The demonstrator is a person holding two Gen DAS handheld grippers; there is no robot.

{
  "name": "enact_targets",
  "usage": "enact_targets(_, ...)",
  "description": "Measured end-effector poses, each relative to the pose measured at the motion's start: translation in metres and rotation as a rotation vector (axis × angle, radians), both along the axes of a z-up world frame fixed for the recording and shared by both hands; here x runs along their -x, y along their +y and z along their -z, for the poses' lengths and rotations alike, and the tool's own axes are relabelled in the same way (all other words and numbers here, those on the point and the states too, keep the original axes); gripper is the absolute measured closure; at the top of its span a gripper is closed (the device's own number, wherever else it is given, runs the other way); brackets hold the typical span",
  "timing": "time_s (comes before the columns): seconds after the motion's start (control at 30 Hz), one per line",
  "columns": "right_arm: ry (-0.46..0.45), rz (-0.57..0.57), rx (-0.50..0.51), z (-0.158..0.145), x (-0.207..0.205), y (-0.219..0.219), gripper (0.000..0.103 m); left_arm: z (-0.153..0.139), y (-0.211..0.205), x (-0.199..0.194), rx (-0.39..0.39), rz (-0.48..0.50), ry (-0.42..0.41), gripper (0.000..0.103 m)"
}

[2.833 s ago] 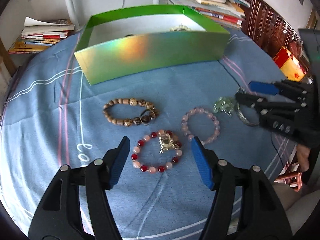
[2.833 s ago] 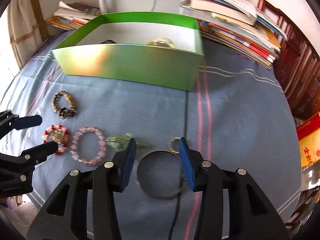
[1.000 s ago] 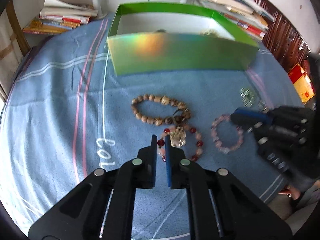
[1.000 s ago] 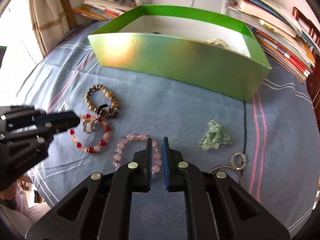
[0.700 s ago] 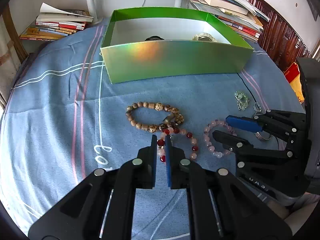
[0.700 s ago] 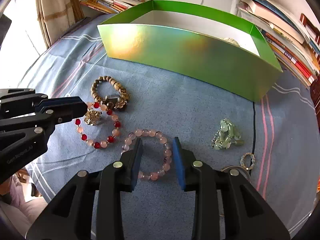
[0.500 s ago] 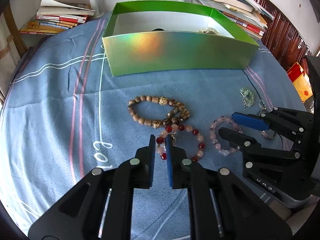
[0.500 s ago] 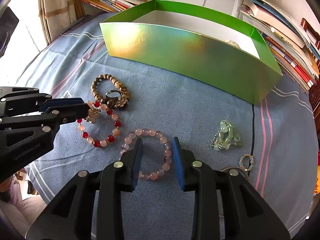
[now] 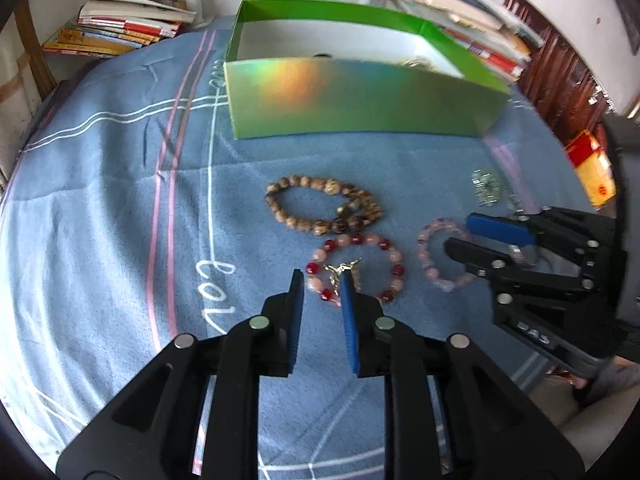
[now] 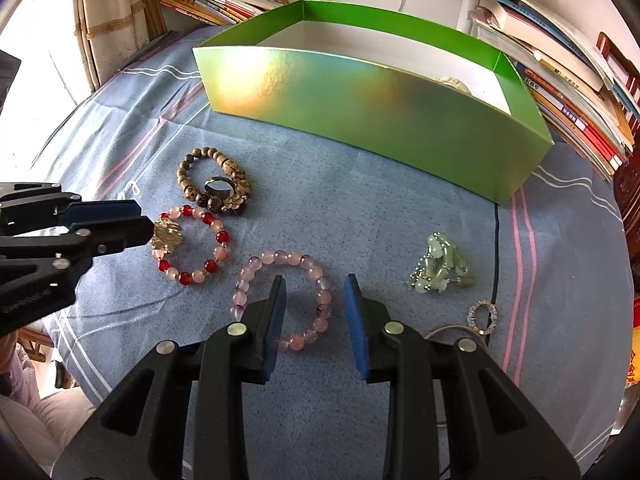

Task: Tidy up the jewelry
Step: 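Grasp the red-bead bracelet with the left gripper while the right grasps the pink-bead bracelet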

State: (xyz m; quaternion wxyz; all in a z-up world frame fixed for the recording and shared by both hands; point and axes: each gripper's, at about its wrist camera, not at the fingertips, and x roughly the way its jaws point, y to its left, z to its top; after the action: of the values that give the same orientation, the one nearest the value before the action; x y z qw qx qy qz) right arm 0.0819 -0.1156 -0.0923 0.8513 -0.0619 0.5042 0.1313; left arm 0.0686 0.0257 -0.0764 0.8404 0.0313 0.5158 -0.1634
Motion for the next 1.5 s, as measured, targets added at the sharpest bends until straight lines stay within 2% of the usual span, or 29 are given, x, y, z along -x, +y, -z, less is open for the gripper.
enact_targets(0.07,0.004,0.002,-0.001,0.001,0.000,0.000,0.073,0.000,0.001,0.002,-0.015,0.004,-0.007,0.080)
enact_targets(0.2,0.007,0.006,-0.003,0.003,-0.001,0.000,0.073,0.012,0.002,-0.002,-0.043,-0.016,0.033,0.081)
enact_targets(0.8,-0.002,0.019,-0.004,0.003,-0.002,-0.001,0.073,0.013,-0.010,-0.023,-0.012,-0.004,0.041,0.078)
enact_targets(1.07,-0.009,0.029,-0.001,0.004,-0.001,0.001,0.073,0.019,-0.021,-0.032,-0.072,-0.021,0.037,0.079)
enact_targets(1.17,-0.014,0.028,0.005,0.004,-0.001,0.000,0.073,0.019,-0.029,-0.030,-0.109,-0.016,0.022,0.083)
enact_targets(1.27,-0.023,0.027,0.013,0.004,-0.001,0.002,0.073,0.020,-0.029,-0.025,-0.105,-0.004,0.020,0.091)
enact_targets(1.33,-0.027,0.025,0.013,0.004,-0.001,0.002,0.080,0.020,-0.029,-0.023,-0.103,-0.003,0.016,0.094)
enact_targets(1.37,-0.022,0.014,-0.005,0.004,0.000,0.003,0.092,0.020,-0.029,-0.023,-0.100,-0.004,0.016,0.094)
enact_targets(1.4,-0.023,0.008,-0.006,0.004,0.000,0.005,0.095,0.020,-0.029,-0.022,-0.096,-0.005,0.018,0.095)
enact_targets(1.5,-0.026,0.010,-0.006,0.004,0.001,0.007,0.095,0.018,-0.026,-0.018,-0.087,-0.003,0.016,0.095)
